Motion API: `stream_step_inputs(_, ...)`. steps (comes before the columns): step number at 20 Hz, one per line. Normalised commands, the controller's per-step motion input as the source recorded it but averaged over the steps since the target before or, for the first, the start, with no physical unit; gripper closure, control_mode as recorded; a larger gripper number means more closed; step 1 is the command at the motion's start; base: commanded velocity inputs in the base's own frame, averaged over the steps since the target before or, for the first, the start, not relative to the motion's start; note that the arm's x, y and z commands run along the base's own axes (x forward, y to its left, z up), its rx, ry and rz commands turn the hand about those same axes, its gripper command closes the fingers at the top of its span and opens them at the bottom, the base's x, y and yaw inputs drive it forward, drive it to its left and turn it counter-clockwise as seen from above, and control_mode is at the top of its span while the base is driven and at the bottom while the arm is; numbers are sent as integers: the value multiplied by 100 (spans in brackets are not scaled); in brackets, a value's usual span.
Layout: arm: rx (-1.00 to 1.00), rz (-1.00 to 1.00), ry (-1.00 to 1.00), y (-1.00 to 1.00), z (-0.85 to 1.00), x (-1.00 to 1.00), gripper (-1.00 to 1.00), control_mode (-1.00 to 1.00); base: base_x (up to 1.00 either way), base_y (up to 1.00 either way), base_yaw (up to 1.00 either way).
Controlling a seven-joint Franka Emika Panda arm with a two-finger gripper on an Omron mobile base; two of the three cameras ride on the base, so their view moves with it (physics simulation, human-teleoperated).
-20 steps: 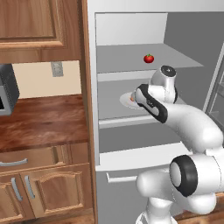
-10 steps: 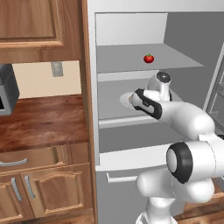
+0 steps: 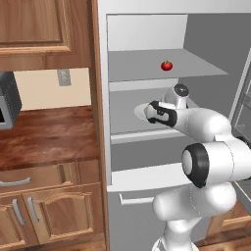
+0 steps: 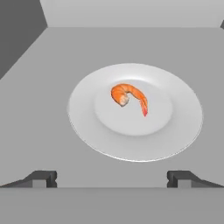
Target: Transport the shrimp from the fridge to the microwave and turn on the microwave.
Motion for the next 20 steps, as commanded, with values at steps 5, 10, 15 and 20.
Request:
stream_step_inputs(5,0,-1,0,0,-8,43,-100,-100,0,0,0)
stream_step_inputs(10,0,-3,0,0,-13,43,-100,-100,0,0,0)
stream_step_inputs(15,0,-1,0,0,-23,36,-100,-100,0,0,0)
stream_step_inputs(20,0,0,0,0,-27,34,-100,-100,0,0,0)
